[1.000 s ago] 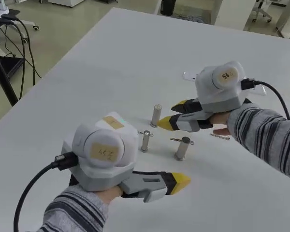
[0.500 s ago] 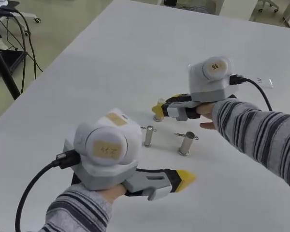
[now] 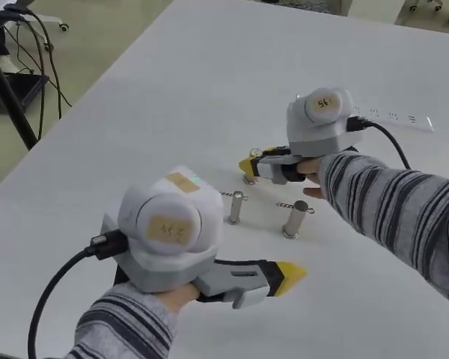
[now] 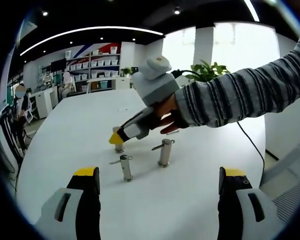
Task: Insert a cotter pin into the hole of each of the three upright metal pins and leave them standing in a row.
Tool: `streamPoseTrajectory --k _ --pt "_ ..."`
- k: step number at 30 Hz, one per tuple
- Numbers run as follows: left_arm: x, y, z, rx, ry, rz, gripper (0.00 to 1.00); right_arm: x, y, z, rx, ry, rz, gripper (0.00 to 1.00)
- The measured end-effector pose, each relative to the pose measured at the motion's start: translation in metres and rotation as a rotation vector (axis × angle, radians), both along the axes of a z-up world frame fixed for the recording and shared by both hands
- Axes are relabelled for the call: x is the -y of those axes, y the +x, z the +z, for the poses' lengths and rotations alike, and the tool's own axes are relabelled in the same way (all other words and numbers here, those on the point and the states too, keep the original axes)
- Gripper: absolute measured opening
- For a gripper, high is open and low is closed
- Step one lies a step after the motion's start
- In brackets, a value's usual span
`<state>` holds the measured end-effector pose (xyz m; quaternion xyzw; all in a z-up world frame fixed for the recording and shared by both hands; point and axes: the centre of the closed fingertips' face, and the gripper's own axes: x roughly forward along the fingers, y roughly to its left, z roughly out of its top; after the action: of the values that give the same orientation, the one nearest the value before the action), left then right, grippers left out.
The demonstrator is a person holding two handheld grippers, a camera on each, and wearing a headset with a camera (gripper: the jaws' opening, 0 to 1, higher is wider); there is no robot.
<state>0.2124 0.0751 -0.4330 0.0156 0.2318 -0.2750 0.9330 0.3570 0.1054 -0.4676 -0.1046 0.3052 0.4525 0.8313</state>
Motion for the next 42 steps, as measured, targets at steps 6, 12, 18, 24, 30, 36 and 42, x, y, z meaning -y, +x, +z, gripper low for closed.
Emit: streamPoseTrajectory --k 6,12,18,24,30,36,42 --pt "0.0 0.0 -0.001 -0.003 0.001 0.002 0.98 0.001 0.001 0.0 -0.014 -0.004 0.015 0.11" --pt "0.003 -0.001 -0.002 -0.01 -0.001 -0.009 0.98 0.002 0.001 0.003 -0.014 -0.017 0.014 0.09" --pt "0.002 0.0 -0.002 -0.013 -0.004 -0.006 0.98 0.004 -0.002 0.011 0.001 -0.016 0.02 0.09" --pt "0.001 0.0 -0.003 -0.013 0.0 -0.001 0.98 0.015 -0.004 0.023 0.039 -0.044 0.023 0.09" --pt "0.002 -0.001 -0.005 -0.017 0.007 -0.008 0.98 0.038 -0.01 0.03 0.066 -0.077 0.015 0.09" --pt "0.0 0.0 -0.002 0.006 0.022 -0.002 0.98 0.068 -0.015 0.033 0.077 -0.093 -0.029 0.09" --pt "-0.001 0.001 -0.001 0.027 0.005 0.011 0.98 0.102 -0.024 0.028 0.072 -0.128 -0.06 0.09"
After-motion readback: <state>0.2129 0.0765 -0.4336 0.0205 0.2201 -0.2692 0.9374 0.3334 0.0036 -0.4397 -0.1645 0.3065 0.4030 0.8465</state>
